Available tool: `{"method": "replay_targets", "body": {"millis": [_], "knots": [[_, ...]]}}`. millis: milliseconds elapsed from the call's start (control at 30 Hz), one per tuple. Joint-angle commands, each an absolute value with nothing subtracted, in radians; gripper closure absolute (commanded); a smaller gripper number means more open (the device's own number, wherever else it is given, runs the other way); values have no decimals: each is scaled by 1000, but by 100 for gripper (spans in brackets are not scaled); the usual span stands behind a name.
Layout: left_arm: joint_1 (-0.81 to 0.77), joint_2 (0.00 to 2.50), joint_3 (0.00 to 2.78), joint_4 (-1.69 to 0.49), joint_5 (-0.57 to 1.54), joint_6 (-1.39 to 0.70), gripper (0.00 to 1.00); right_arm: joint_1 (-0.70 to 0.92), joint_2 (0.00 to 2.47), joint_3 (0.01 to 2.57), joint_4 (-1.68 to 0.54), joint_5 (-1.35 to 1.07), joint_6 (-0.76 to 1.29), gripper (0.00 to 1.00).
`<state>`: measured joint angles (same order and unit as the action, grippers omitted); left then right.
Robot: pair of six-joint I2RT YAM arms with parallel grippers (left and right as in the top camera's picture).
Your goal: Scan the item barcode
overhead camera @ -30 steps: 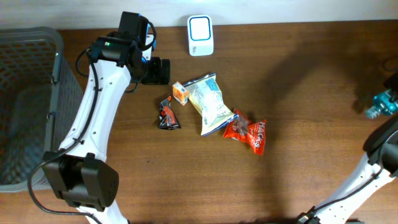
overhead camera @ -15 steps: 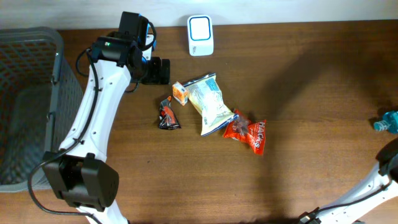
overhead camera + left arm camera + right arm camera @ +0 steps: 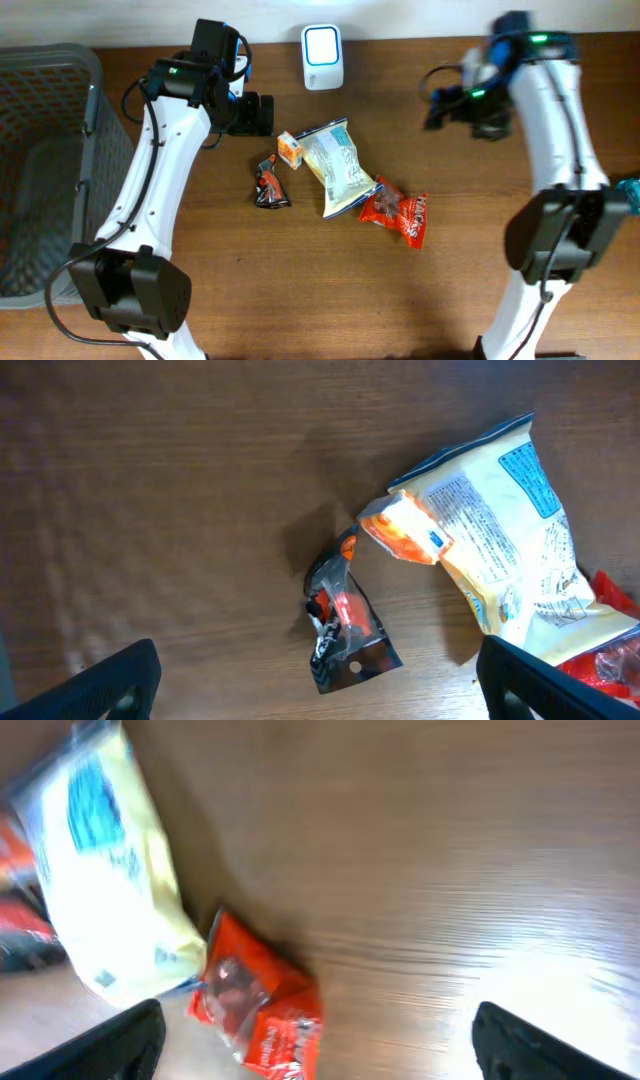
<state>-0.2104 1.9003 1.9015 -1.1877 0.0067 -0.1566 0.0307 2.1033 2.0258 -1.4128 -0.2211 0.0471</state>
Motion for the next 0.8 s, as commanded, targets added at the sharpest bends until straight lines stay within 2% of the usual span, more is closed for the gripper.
{"method": "replay_targets", "body": {"millis": [0,133,267,367,500,633,767], "knots": [[-208,1902,1901,-1187,0,-144,1,167,2101,1919,-1426,-126,33,17],[-208,1902,1901,-1187,0,-144,1,279,2101,1760,-1427,-126,73,62],[-208,1902,1901,-1187,0,-144,1,294,2101,1690,-1451,-123,144,67],[-208,1902,1901,-1187,0,-144,1,295,2101,1660,-1446,-122,174,82],[-208,1902,1901,-1187,0,-144,1,294,2101,1566,-1364,-121,211,82],[-208,1902,1901,-1187,0,-144,1,295,2101,1483,-1053,-125,294,86],[-208,1902,1901,-1187,0,-143,1,296,2101,1476,-844,-126,294,87]]}}
